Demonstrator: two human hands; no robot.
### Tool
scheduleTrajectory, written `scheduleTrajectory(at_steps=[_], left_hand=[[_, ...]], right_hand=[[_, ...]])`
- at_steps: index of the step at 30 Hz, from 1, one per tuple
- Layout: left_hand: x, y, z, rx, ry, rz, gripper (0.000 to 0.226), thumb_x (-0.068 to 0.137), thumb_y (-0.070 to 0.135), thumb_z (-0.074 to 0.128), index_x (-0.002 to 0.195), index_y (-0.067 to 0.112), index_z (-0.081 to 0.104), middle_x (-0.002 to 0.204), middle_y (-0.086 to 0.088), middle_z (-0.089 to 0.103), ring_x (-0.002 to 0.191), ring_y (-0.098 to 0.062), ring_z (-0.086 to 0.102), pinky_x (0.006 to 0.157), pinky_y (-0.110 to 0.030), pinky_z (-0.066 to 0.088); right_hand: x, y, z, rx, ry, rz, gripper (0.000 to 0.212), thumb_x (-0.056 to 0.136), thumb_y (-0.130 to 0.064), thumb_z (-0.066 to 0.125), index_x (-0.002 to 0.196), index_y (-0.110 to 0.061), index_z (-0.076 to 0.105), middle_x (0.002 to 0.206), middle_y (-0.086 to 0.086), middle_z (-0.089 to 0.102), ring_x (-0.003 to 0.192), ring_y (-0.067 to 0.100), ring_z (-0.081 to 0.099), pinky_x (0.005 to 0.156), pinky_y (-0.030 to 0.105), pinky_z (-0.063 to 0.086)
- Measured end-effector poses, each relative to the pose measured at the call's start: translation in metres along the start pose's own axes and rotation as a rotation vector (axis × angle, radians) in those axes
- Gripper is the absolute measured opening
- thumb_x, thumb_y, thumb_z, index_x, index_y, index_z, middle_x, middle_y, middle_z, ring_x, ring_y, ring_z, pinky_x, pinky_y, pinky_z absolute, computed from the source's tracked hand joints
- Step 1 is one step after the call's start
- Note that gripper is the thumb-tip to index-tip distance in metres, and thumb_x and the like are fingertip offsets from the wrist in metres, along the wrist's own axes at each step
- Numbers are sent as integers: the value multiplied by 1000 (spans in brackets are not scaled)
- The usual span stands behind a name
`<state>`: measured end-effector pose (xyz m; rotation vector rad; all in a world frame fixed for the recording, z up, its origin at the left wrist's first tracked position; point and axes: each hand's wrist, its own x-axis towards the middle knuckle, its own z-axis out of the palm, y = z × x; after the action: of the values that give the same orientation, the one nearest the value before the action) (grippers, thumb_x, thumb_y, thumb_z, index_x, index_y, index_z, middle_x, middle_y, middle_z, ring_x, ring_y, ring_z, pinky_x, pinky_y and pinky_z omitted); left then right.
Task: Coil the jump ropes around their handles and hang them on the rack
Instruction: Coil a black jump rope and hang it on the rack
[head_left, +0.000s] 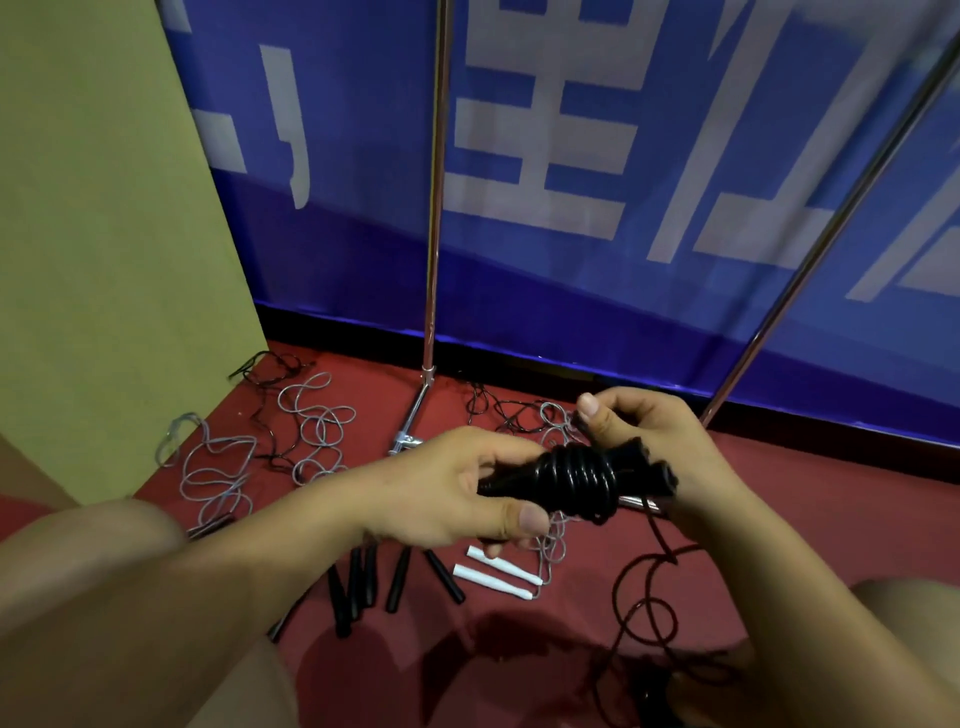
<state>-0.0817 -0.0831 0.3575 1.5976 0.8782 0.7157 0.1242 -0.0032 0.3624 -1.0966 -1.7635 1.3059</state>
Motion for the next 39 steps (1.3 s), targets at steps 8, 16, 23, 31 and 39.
scheduleTrajectory(at_steps=[8, 16, 23, 31, 39], left_hand=[[3, 4, -6, -209, 356, 94, 34, 84, 20, 65, 114, 6, 63, 70, -1, 63, 57, -15, 56, 60, -24, 50], [6, 0, -14, -190, 651, 57, 3, 94, 8, 63, 94, 11, 66, 68, -5, 61, 53, -8, 57, 56, -21, 49], [8, -1, -18, -123, 720, 4, 15, 96, 10, 63, 82, 16, 64, 69, -7, 61, 51, -9, 54, 54, -18, 46], [12, -10, -26, -44, 788, -99, 9, 95, 13, 65, 89, 19, 70, 68, -2, 64, 51, -8, 54, 52, -18, 45], [20, -25, -30, 317, 817, -152, 7, 90, 25, 71, 91, 32, 70, 66, 9, 64, 57, -8, 54, 63, -31, 47]], right_hand=[[-8, 7, 14, -77, -95, 3, 22, 97, -23, 58, 82, -7, 60, 55, -1, 58, 47, 15, 48, 46, 24, 36], [-10, 7, 8, -153, -82, -58, 10, 92, -27, 68, 88, -18, 69, 77, 12, 65, 68, 10, 54, 67, 33, 45], [-8, 6, 3, -302, 129, -78, 9, 87, -28, 73, 81, -23, 68, 64, -4, 62, 56, 5, 49, 60, 30, 42], [-20, 0, 8, -585, 155, -294, 3, 89, -31, 70, 87, -29, 70, 72, -8, 68, 67, 7, 61, 63, 26, 48], [-24, 5, 6, -779, 213, -477, 16, 91, -39, 64, 80, -29, 60, 63, -21, 49, 63, -2, 50, 53, 10, 34]])
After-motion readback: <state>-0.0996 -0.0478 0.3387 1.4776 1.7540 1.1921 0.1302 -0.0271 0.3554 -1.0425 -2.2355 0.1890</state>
